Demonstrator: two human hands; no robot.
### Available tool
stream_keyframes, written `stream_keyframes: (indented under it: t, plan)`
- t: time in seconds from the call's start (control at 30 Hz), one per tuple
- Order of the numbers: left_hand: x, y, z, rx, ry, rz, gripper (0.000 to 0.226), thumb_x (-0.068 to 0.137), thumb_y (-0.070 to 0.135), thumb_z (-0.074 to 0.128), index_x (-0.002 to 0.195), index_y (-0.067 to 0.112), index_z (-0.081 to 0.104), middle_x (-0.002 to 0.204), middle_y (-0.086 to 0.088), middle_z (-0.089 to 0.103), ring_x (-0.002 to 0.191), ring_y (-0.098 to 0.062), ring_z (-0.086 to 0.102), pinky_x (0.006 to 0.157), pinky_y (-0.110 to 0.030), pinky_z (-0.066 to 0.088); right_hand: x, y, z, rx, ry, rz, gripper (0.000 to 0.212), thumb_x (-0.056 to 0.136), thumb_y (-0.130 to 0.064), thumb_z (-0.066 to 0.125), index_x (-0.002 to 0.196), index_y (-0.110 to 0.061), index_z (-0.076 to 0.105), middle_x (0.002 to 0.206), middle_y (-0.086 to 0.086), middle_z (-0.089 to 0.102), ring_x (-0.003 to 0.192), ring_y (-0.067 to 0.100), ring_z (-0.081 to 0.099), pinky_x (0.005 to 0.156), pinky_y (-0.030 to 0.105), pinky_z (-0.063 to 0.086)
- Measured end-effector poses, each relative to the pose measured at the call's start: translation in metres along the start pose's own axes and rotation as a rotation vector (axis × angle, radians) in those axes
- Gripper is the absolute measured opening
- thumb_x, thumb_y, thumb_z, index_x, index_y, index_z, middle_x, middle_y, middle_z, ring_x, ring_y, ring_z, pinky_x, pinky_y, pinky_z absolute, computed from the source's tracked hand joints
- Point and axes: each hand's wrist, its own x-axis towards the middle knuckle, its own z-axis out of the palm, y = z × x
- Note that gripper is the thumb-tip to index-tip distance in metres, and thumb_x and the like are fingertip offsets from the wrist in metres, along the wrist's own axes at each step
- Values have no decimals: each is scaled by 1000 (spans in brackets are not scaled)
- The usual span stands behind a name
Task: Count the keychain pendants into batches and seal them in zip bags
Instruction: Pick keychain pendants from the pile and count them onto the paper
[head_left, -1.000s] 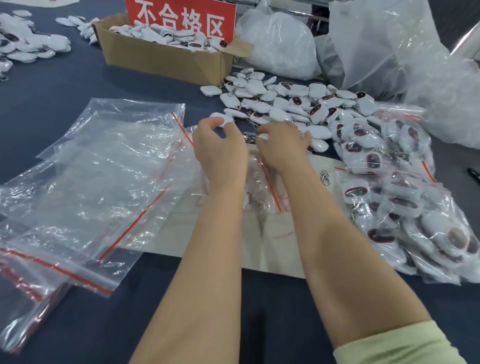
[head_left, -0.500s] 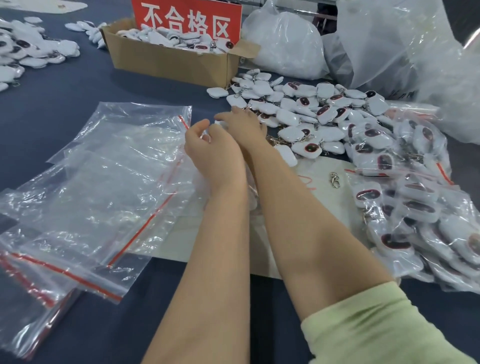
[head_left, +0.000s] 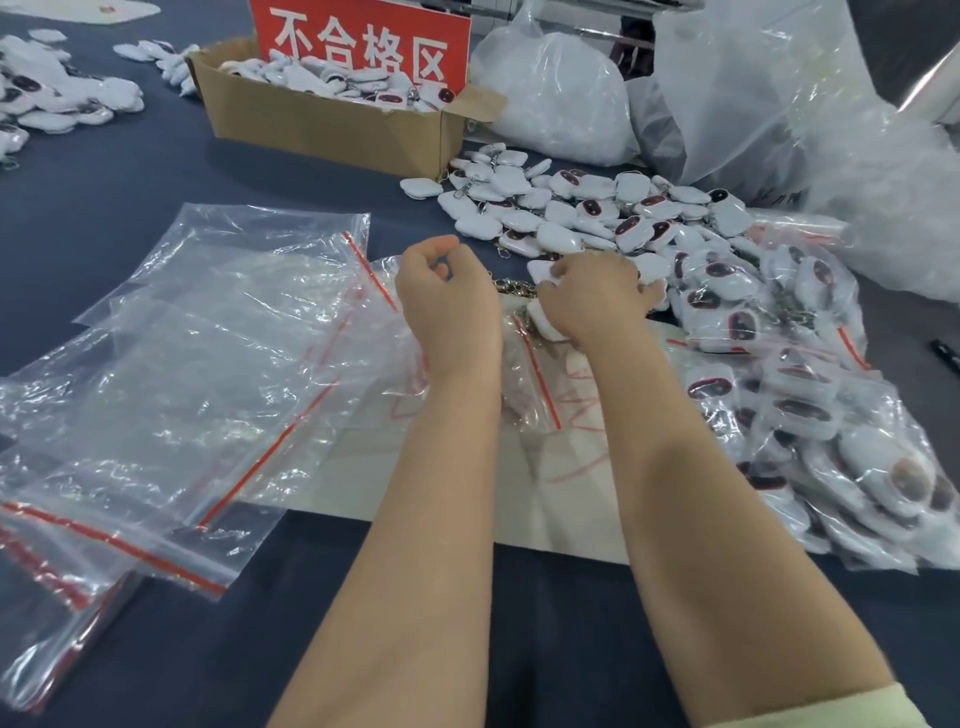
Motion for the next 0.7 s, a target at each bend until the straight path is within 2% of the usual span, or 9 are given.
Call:
stream_keyframes:
  t: [0.1,0.17,0.27,0.4,0.5,0.6,0.7]
  plan:
    - [0,-2,2,91,-67,16,15,92,14,45,99,13,58,93,0,54,78,-13,50,65,-18,38,-10,13,-3,129,30,-69,34,94,-29,47,125,-22,59,125,8,60,126,28,44,109,46,29]
    - [-3,-6,4,280,-147,100,19,92,16,45,102,9,59,97,-1,54,76,-12,49,63,-16,37,-19,23,-1,311,128,-117,30,94,-23,49,121,-18,62,127,9,58,119,29,50,104,41,38]
    - [-11,-12,5,714,-265,251,24,91,23,50,112,11,55,117,-7,50,100,-22,52,80,-28,40,-31,35,4,379,239,-73,31,94,-16,47,122,-13,60,129,13,54,119,30,49,103,41,37]
    - [-16,-15,5,1096,-378,287,39,90,33,53,123,12,49,126,-11,45,116,-34,46,92,-38,39,-35,36,14,260,177,-100,34,95,-28,48,124,-15,60,134,10,52,125,28,45,109,41,31]
    - [-16,-20,5,1183,-399,276,43,90,40,52,125,15,49,129,-12,47,121,-35,41,100,-40,36,-37,32,16,249,160,-117,42,93,-34,50,132,-18,54,146,10,40,137,28,30,116,43,18]
    - [-14,-22,4,1160,-425,286,35,91,33,49,123,16,51,127,-10,51,119,-34,43,99,-40,38,-37,31,18,262,142,-208,44,92,-32,53,135,-24,51,150,7,33,142,26,20,117,47,11]
    - [-12,-23,3,1063,-462,286,31,91,21,47,121,16,53,125,-7,55,117,-30,49,98,-42,41,-35,30,19,271,101,-236,38,94,-37,51,130,-27,57,149,5,35,142,25,20,117,46,9]
